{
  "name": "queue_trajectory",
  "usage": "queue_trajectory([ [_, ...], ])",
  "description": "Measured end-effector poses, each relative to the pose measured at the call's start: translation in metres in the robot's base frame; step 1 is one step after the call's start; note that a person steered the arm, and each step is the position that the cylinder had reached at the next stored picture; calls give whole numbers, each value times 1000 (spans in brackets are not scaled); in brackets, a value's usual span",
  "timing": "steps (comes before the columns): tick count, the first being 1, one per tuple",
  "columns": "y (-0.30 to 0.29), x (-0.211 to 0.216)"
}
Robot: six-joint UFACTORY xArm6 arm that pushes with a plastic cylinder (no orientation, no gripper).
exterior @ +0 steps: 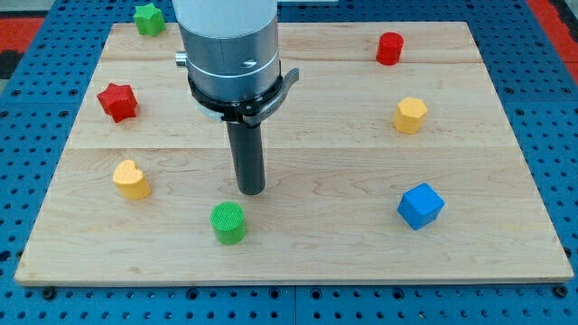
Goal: Move yellow heart to the bottom left
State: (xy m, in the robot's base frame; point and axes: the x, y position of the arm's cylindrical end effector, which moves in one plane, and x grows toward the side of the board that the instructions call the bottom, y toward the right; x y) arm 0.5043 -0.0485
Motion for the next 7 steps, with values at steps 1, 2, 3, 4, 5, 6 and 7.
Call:
queue_trajectory([
  [1,0,0],
  [2,-1,0],
  [3,-3,0],
  [4,-27,-1],
  [5,-85,-11],
  [6,-118,-26],
  [7,-135,-18],
])
